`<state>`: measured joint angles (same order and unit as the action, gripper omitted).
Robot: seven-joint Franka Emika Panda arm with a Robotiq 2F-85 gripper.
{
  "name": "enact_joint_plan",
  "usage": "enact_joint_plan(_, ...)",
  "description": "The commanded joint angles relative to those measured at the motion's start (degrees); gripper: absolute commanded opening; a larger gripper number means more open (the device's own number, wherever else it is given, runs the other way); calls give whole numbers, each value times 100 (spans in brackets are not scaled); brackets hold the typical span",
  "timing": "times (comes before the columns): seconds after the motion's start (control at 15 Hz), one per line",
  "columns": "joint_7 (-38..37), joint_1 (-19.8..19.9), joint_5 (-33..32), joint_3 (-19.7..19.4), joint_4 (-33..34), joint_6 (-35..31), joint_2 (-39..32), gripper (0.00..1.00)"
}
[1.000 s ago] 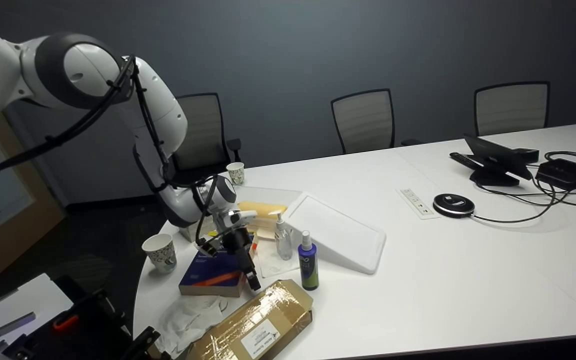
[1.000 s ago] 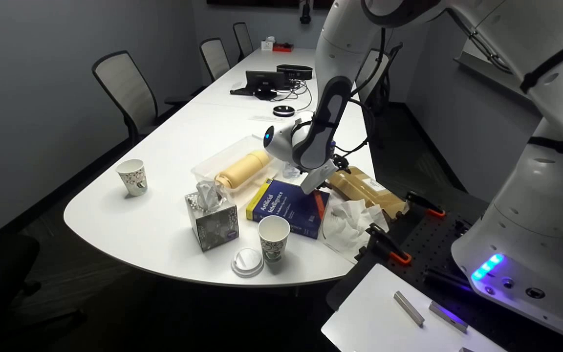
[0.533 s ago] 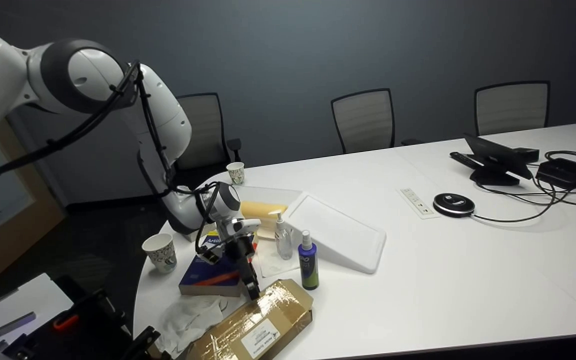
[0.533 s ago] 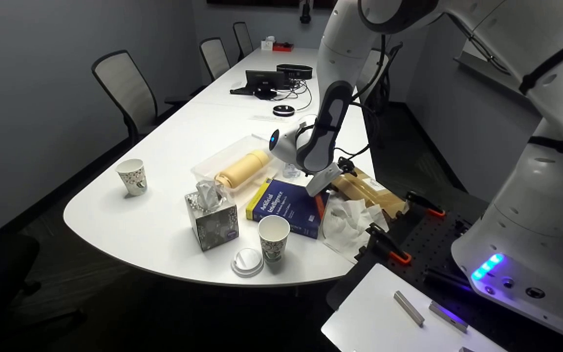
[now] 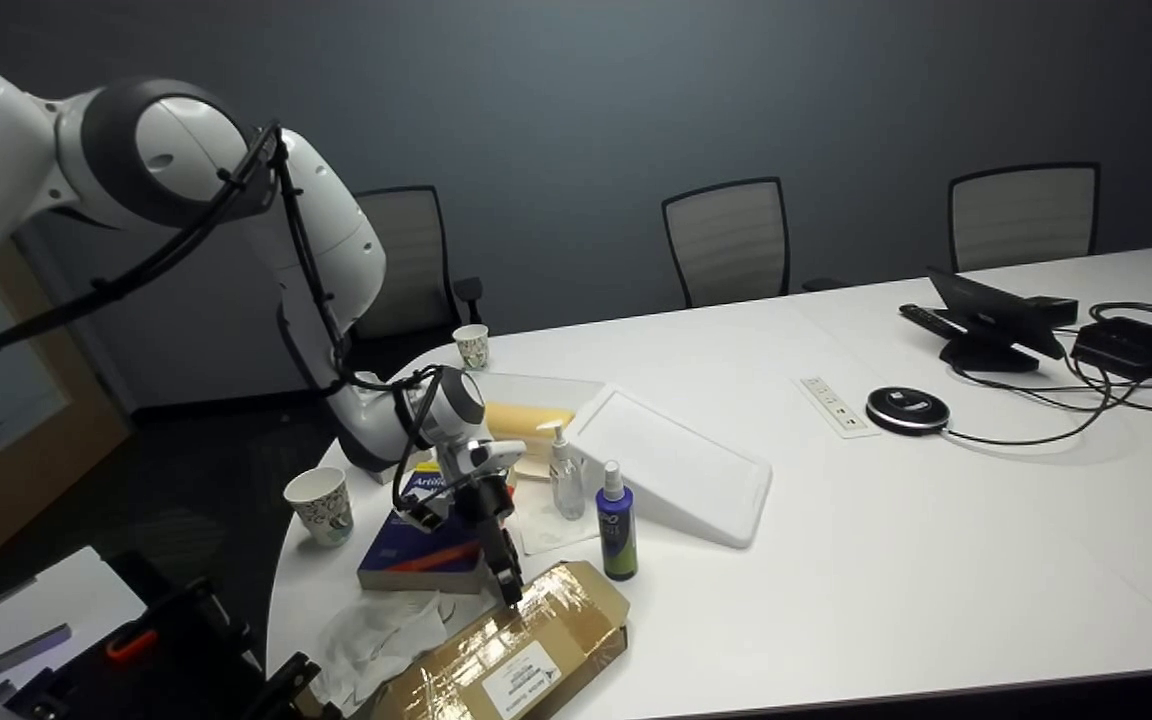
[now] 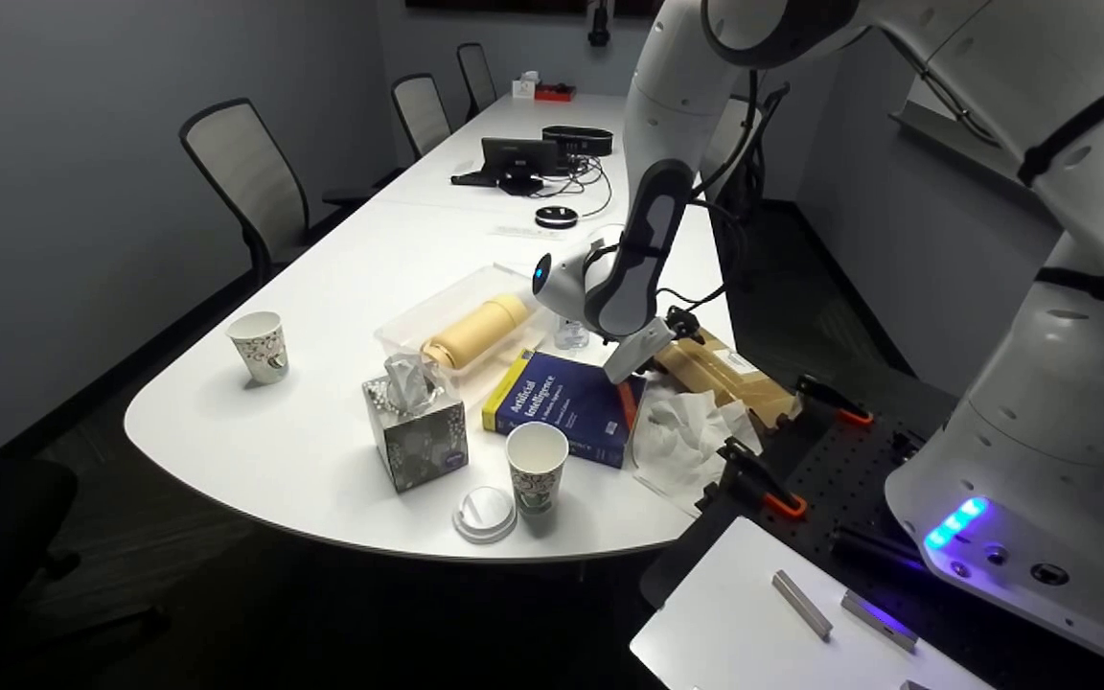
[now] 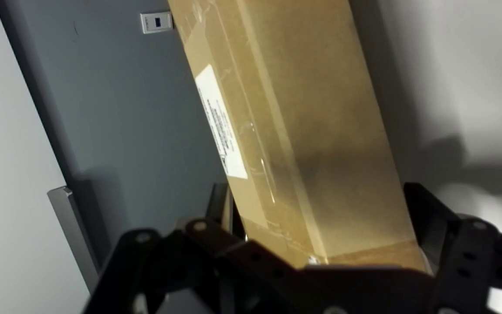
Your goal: Open the brown box.
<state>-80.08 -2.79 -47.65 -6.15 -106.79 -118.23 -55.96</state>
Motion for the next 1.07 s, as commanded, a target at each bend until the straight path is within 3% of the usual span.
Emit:
enact_joint_plan(0.0,235,-71,174,-72,-80,28,117,100)
enact_joint_plan(0.6,237,-136,134,-103,-141,128,369,100)
enact_joint_plan(0.73,262,-142,129,-102,-121,164,391,74)
enact_joint_plan(1.0,361,-137,130,-90,-113,165,409,42)
